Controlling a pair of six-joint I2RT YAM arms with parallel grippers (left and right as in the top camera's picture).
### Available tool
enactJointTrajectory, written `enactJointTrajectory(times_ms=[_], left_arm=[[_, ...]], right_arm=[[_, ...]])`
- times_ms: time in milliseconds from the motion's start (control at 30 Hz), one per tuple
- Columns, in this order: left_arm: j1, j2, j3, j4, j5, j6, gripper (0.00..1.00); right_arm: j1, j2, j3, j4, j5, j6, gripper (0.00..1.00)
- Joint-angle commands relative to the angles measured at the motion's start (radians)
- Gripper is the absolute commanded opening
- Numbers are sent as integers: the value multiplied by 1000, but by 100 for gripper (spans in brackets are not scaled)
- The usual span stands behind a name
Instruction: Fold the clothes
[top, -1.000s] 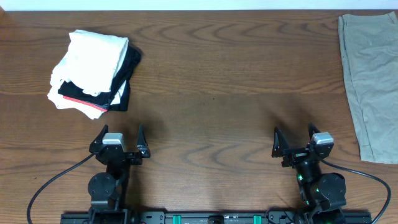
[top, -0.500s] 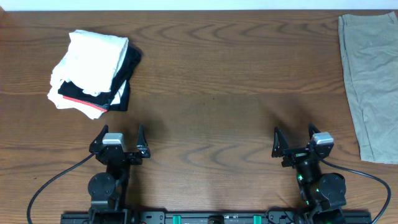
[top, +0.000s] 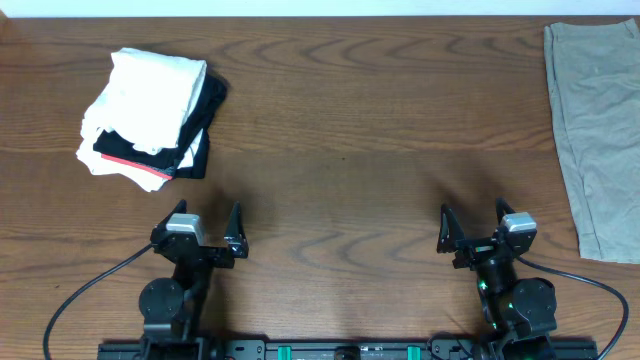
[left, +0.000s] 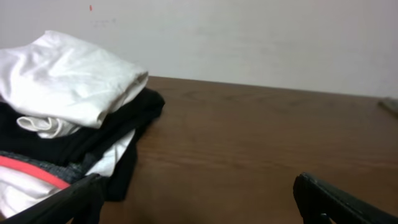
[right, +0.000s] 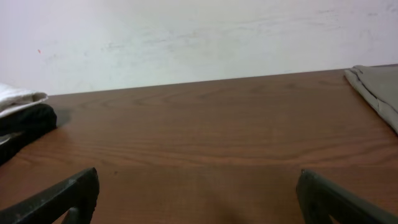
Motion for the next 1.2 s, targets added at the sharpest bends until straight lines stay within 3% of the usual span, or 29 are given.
enactJointTrajectory(times_ms=[0,133,467,733,967,1167], left_arm=[[6,35,111,-13,32,-54,98],[6,139,241,-84,33,-53,98],[-21,590,637,-244,171,-54,98],[-192,963,900,-389,157,-52,98],[-386,1236,1097,-486,-8,-53,98],[-468,1467,1341,-645,-22,-53,98]], right_arm=[[-10,-3,-2,-4,0,8,99],[-10,-3,-2,-4,0,8,99],[-10,-3,-2,-4,0,8,99],[-10,-3,-2,-4,0,8,99],[-10,-3,-2,-4,0,8,99],[-10,-3,-2,-4,0,8,99]])
